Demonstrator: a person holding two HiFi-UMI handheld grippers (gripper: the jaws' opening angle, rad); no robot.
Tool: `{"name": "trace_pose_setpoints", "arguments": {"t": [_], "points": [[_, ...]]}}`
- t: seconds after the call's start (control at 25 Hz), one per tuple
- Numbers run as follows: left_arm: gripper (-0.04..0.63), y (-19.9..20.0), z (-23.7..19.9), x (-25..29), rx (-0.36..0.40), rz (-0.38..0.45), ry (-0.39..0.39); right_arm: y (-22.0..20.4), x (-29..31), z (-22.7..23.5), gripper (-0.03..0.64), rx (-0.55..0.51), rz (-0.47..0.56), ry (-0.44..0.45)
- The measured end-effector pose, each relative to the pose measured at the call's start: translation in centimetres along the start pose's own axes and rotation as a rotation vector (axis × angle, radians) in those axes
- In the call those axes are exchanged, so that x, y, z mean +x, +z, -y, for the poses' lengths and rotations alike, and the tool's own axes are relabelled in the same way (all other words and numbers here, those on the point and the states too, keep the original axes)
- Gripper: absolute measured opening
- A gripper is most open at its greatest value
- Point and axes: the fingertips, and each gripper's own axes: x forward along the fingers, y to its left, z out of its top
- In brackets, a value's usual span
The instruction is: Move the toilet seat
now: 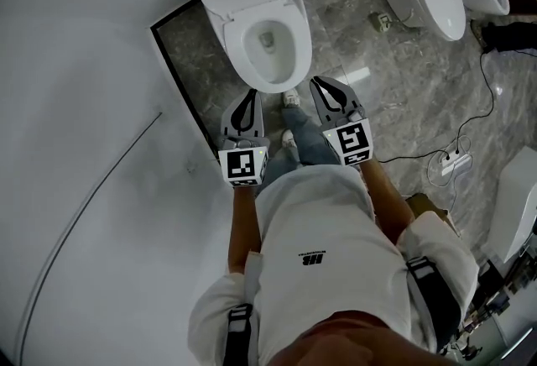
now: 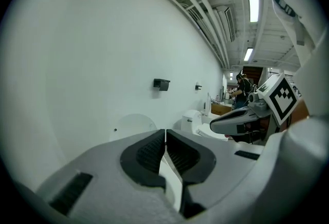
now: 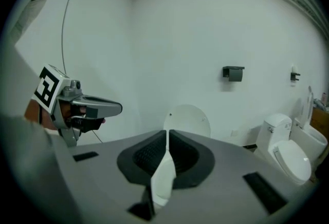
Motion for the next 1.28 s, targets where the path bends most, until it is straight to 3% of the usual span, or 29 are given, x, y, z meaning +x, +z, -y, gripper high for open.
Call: {"name": "trace_pose_setpoints", "arguments": {"t": [0.8, 1.28], "points": [[0.032, -9.7, -2.6, 7.5, -0.105, -0.193, 0.037, -8.4, 8.0, 3.3, 0.037, 0.013, -0.170, 0.061], [0.032, -15.3, -4.3, 9.8, -0.123, -0.258, 0.031, -13.3, 11.3, 3.5, 0.038, 0.015, -0.215, 0.028]]}}
